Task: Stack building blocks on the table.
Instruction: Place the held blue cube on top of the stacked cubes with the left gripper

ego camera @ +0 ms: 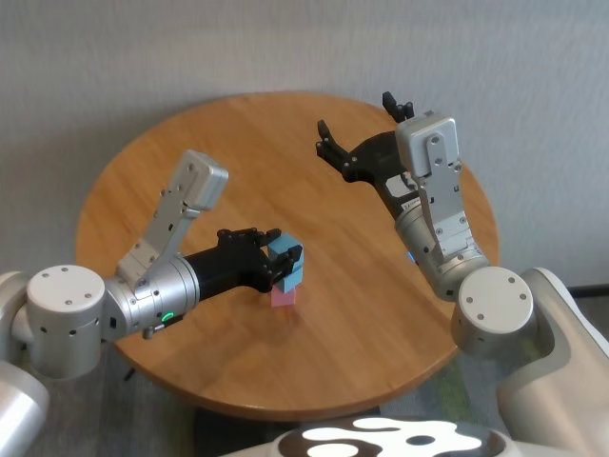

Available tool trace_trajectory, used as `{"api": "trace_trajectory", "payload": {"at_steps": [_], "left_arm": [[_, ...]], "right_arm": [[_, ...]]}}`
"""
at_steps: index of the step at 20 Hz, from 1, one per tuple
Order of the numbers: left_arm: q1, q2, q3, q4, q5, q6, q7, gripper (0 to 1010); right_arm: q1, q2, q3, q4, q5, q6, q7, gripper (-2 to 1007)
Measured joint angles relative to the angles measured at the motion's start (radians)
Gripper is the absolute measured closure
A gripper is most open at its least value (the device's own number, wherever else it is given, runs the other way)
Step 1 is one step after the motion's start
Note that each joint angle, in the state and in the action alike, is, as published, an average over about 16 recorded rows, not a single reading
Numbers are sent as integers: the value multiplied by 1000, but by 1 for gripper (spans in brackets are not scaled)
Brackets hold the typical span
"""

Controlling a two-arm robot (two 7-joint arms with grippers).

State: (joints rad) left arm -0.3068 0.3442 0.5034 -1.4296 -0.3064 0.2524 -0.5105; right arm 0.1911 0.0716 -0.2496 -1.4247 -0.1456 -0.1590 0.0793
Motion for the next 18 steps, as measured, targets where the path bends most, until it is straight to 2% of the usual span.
{"api": "trace_trajectory", "payload": {"at_steps": [18], "left_arm": [[-15, 14, 20, 17, -48, 0, 22, 609]], "right_arm": [[0, 0, 0, 0, 0, 0, 0, 0]]}}
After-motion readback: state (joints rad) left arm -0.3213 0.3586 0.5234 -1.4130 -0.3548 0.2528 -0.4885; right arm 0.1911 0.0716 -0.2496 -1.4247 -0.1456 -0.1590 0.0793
